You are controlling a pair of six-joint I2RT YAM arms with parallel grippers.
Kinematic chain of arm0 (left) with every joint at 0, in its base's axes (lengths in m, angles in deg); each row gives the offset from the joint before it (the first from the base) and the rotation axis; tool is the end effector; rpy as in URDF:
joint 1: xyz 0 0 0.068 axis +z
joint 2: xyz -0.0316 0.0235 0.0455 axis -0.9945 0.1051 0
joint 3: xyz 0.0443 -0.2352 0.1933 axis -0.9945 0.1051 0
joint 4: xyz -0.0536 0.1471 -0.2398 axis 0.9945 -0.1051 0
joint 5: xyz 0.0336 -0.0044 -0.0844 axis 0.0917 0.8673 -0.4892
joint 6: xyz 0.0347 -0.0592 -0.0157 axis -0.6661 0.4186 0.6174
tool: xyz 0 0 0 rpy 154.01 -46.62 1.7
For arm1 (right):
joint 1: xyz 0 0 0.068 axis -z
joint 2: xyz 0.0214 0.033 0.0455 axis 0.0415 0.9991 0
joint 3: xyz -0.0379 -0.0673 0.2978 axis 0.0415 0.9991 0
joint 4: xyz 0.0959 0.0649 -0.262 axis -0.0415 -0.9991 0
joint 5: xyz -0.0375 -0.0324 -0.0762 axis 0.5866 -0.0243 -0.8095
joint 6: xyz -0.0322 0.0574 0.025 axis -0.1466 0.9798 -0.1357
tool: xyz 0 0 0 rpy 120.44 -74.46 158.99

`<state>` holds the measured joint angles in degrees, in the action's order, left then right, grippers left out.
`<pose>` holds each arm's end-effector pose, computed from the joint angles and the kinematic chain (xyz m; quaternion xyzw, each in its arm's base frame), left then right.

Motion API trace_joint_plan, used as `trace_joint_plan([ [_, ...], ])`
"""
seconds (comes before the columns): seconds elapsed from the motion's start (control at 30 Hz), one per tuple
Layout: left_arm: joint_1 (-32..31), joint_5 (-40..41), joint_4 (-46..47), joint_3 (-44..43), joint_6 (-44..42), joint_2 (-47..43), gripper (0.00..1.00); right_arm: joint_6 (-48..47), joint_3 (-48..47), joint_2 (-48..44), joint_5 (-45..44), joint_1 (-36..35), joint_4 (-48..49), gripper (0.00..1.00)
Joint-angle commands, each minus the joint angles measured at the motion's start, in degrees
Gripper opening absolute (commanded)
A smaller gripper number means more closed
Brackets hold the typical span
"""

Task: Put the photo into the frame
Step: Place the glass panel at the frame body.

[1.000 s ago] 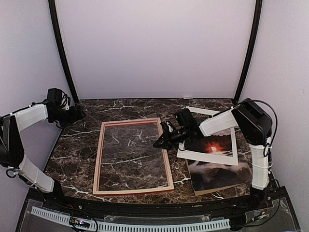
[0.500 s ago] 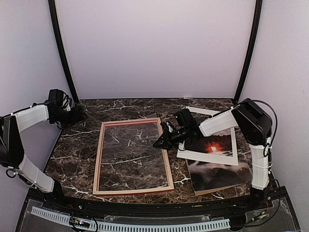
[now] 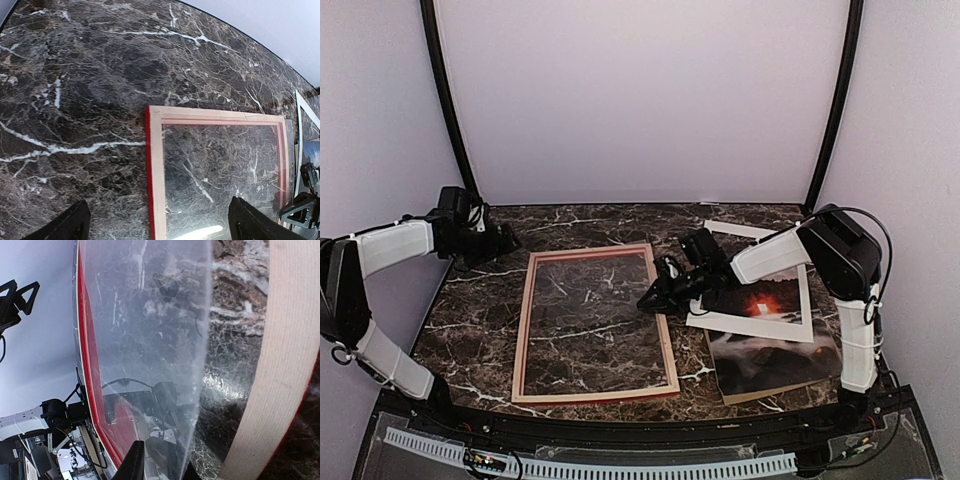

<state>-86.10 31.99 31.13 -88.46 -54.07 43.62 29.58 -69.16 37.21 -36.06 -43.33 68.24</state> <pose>0.3503 -0.0260 0.2515 -0.0973 0.9082 -0.1771 0.3666 0.3340 0.3393 0.1173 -0.0575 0.8717 0.4861 0.0248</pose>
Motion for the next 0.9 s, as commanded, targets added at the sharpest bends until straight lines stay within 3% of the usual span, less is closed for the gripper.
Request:
trace_joint_plan([
  [0.0,-3.44,0.39,3.42,0.35,1.37,1.07,0.99,0.08,-1.57,0.50,-0.59,-0.80,-0.24,0.19],
  [0.27,-6.97,1.55,4.30,-0.90,2.08,3.30,0.99,3.10,-0.51,-0.17,2.35,-0.78,3.41,0.23],
  [0.4,-7.35,2.10,4.22,-0.97,2.09,3.19,0.99,5.38,0.44,-0.54,4.31,-0.79,6.91,0.17],
  [0.57,-7.45,2.98,3.77,-1.32,2.05,2.62,0.99,7.69,0.81,-1.14,5.85,-0.79,10.29,0.01],
  [0.87,-7.45,6.51,2.51,-1.44,1.86,0.22,0.99,9.77,-0.28,-5.24,7.29,-0.69,11.08,0.00],
])
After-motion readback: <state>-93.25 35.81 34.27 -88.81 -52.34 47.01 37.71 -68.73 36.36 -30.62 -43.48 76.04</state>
